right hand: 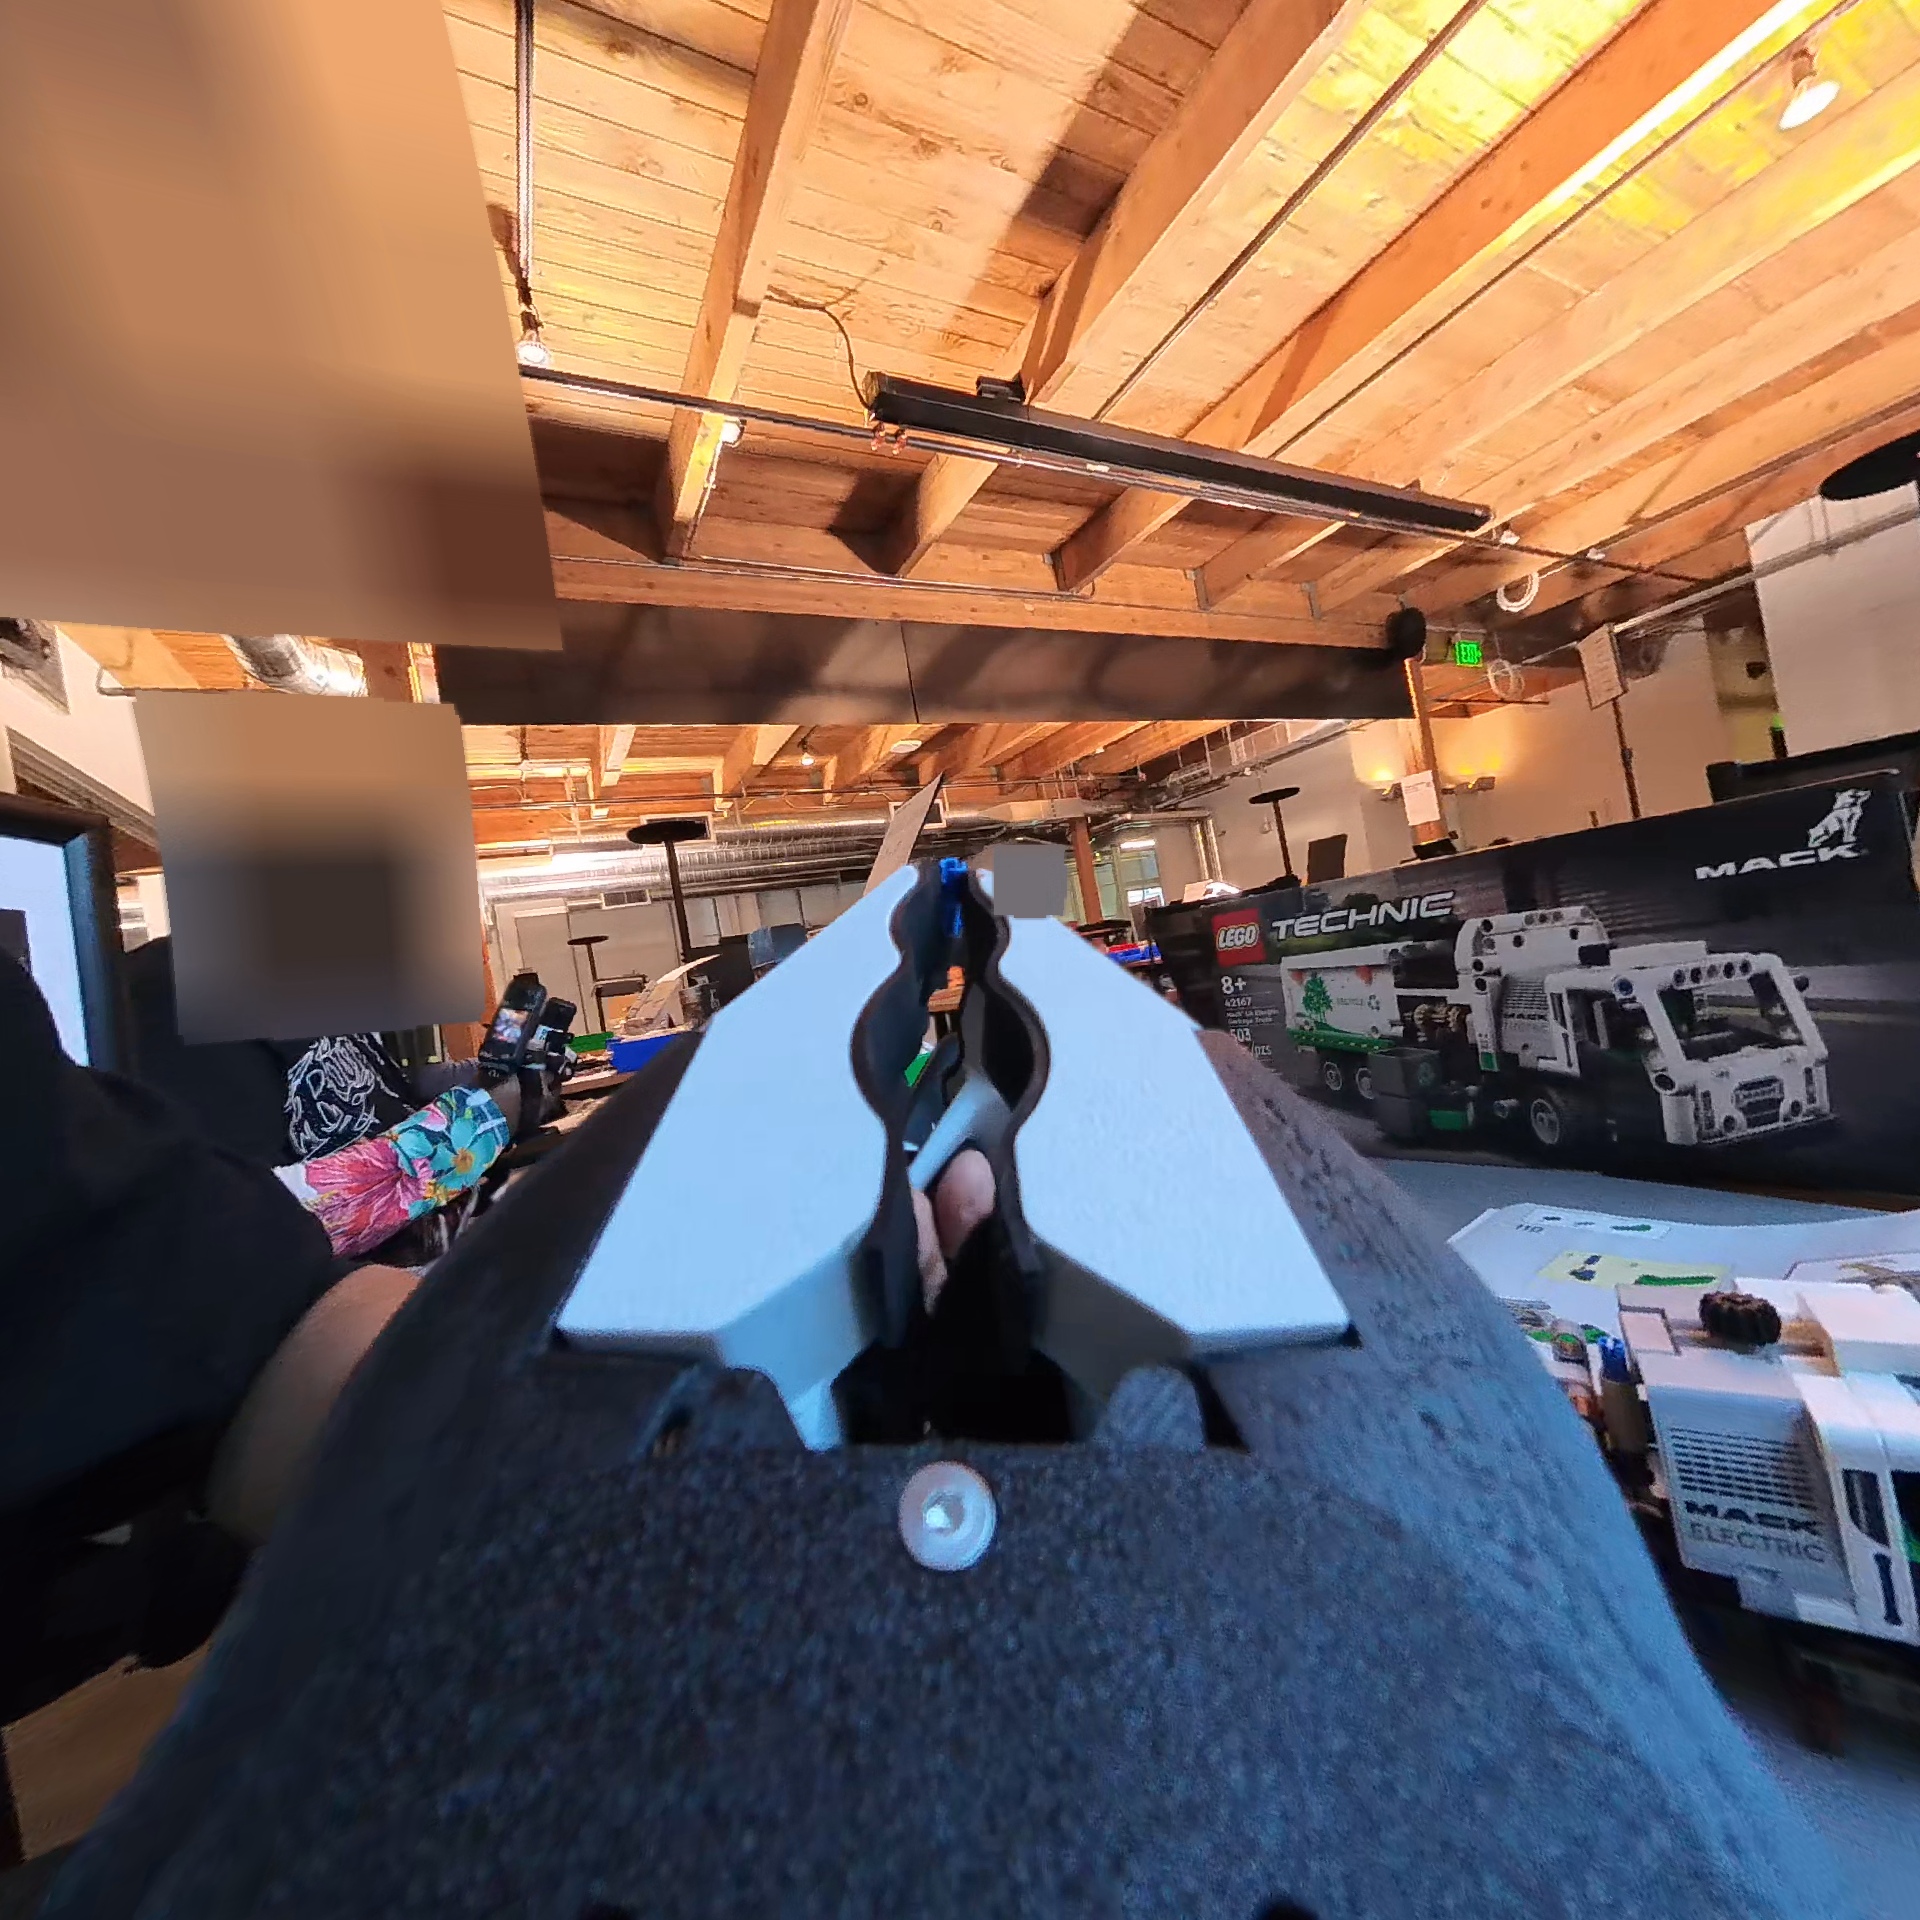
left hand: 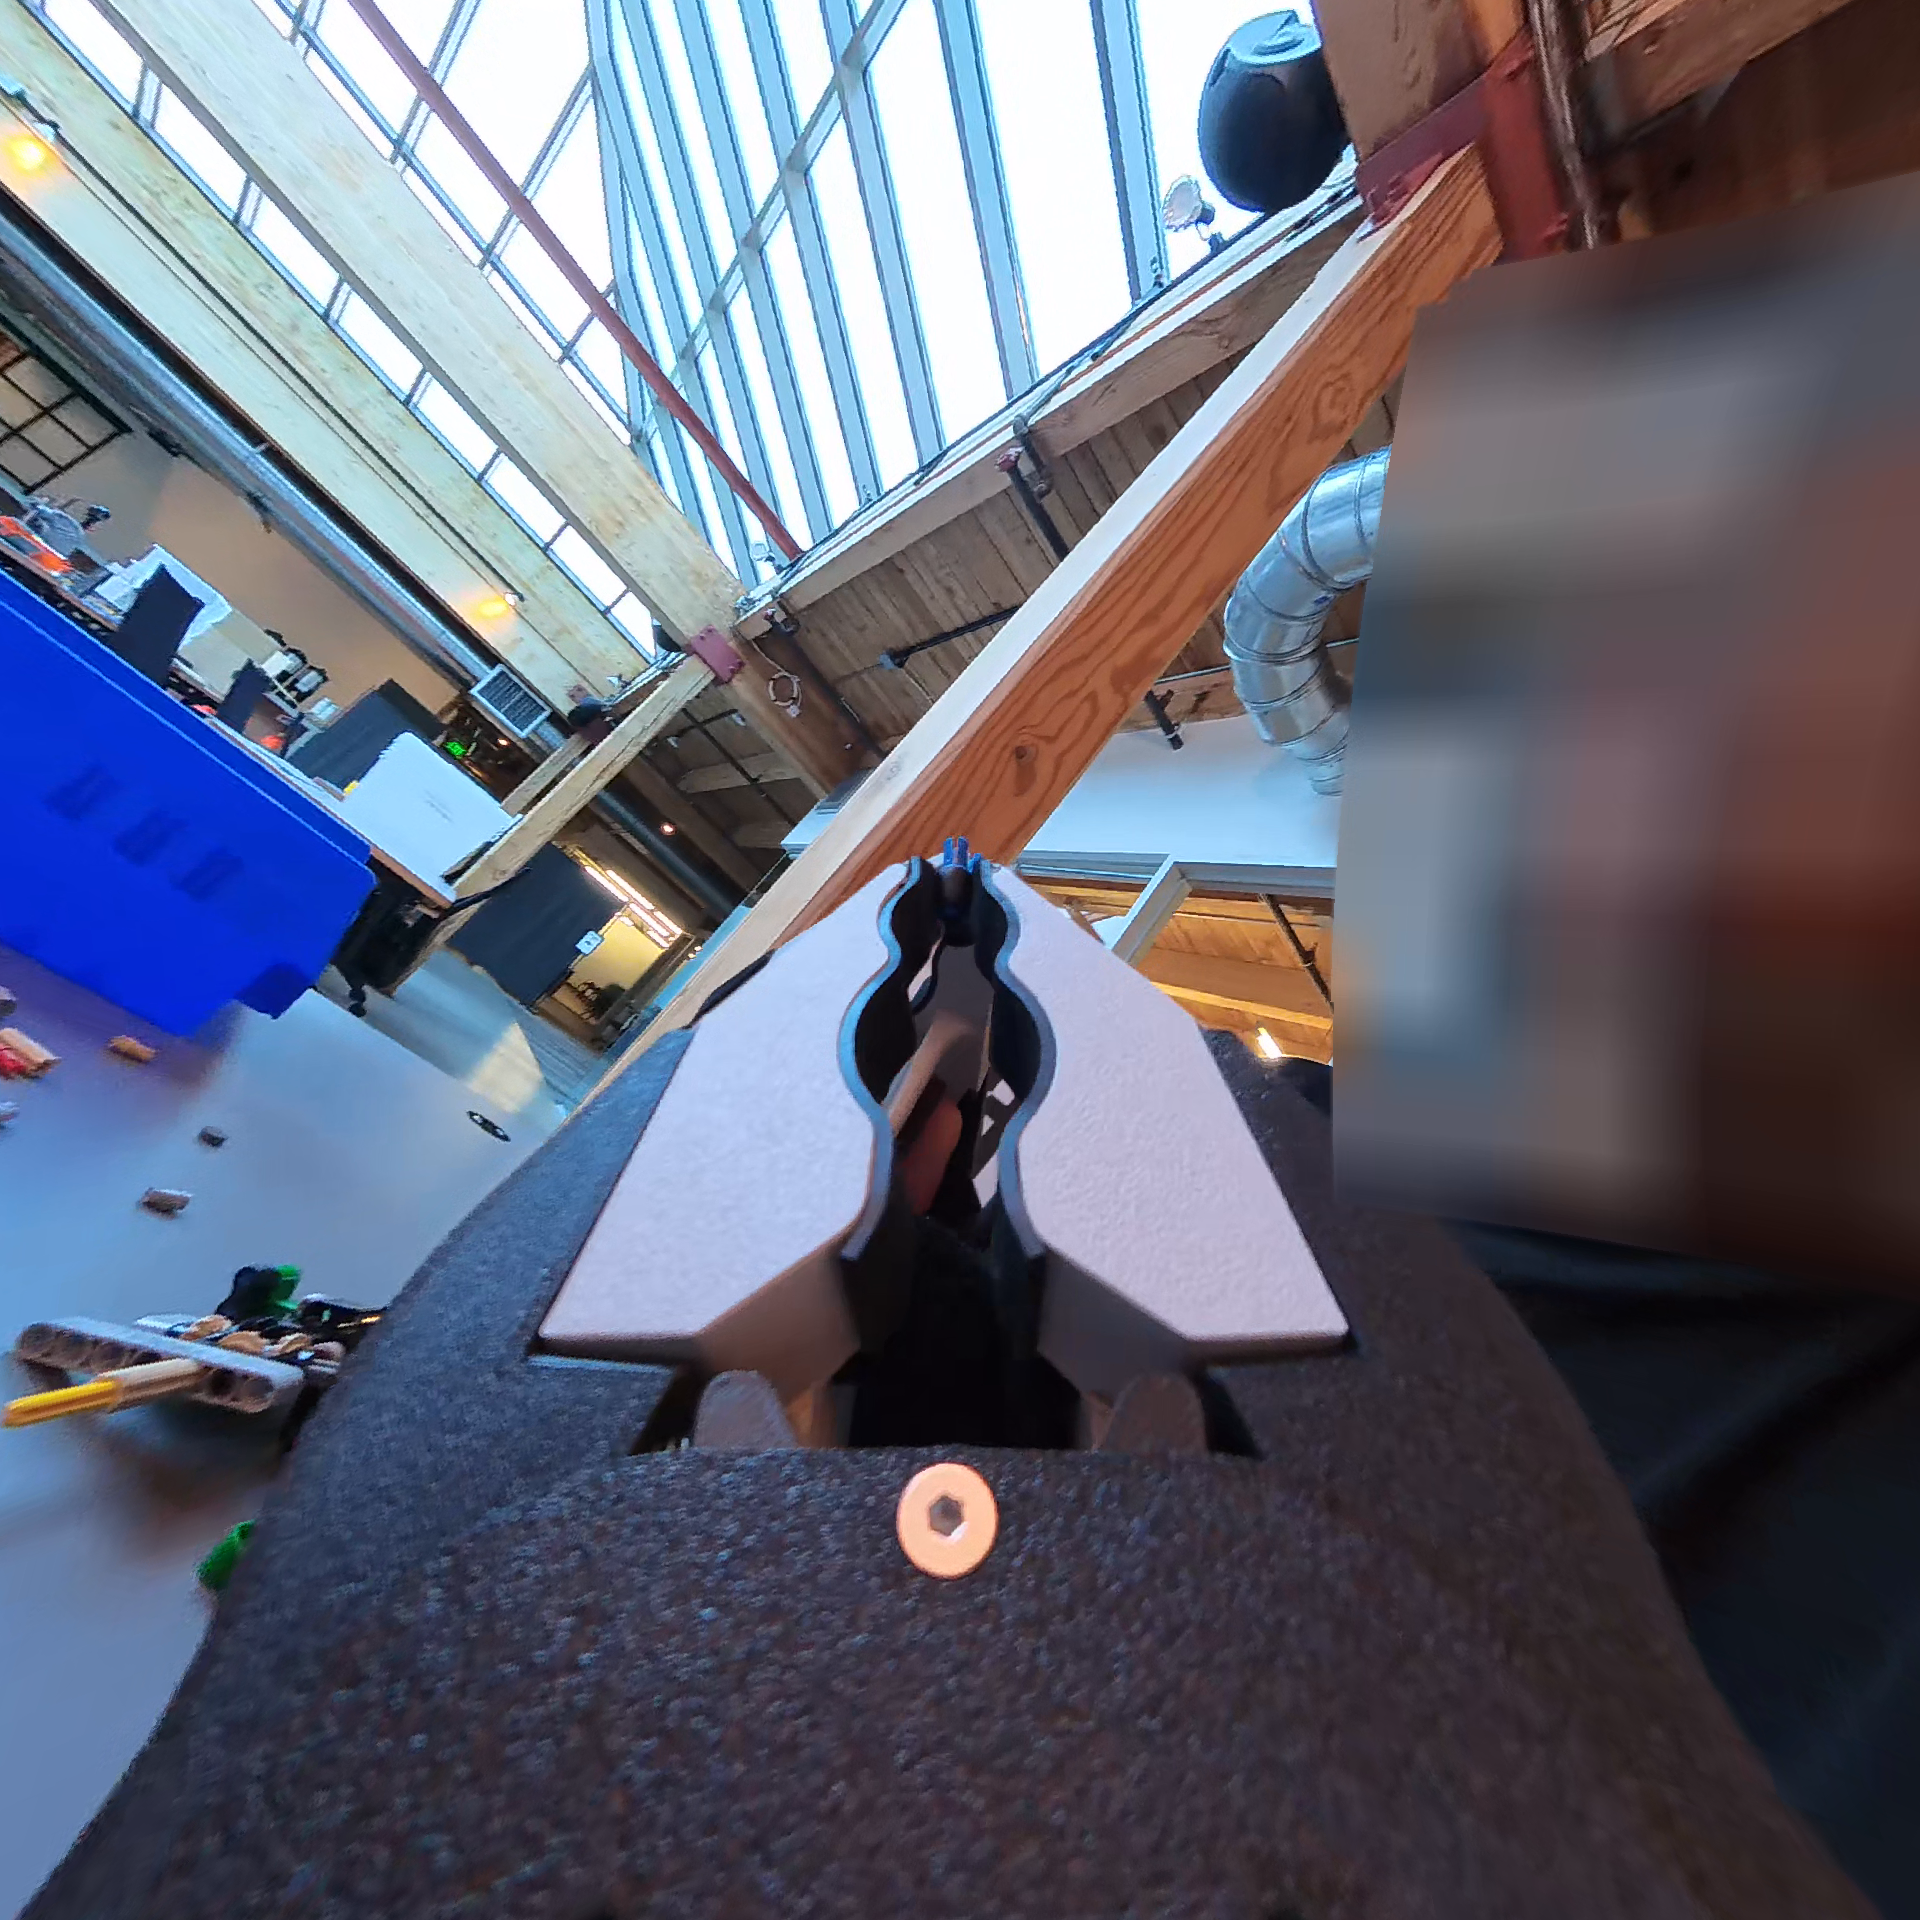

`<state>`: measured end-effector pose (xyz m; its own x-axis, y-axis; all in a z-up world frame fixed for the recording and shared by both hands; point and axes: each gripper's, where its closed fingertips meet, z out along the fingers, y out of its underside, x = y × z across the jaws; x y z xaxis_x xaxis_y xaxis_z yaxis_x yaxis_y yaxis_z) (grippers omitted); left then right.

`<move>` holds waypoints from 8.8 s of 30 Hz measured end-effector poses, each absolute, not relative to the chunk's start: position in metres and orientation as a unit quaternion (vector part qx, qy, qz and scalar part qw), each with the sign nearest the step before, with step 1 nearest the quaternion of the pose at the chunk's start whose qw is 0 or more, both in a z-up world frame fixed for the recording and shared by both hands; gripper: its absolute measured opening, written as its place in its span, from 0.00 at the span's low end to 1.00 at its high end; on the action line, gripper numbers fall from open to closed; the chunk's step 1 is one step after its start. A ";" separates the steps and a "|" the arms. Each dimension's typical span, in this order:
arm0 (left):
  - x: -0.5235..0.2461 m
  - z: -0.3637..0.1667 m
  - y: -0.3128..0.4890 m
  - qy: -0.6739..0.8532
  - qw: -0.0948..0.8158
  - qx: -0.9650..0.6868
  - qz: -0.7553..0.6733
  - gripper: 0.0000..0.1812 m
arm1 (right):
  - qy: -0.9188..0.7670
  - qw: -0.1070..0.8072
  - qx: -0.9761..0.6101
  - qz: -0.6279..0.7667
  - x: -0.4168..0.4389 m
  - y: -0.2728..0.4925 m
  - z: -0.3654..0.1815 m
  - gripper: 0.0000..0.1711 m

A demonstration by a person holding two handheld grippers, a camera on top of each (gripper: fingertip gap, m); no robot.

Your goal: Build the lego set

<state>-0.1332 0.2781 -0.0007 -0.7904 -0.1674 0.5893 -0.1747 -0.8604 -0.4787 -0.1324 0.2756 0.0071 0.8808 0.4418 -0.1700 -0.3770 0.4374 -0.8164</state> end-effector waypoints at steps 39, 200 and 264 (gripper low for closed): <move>-0.128 -0.024 0.263 -0.423 -0.090 0.362 0.826 0.02 | -0.113 0.744 -0.576 0.320 -0.127 0.270 -0.012 0.01; -0.189 -0.099 0.285 -0.500 -0.431 0.571 0.488 0.03 | -0.001 0.436 -0.897 0.068 -0.114 0.249 -0.174 0.18; -0.212 -0.125 0.275 -0.651 -0.491 0.468 0.341 0.03 | -0.241 0.334 -0.906 0.095 -0.129 0.217 -0.187 0.21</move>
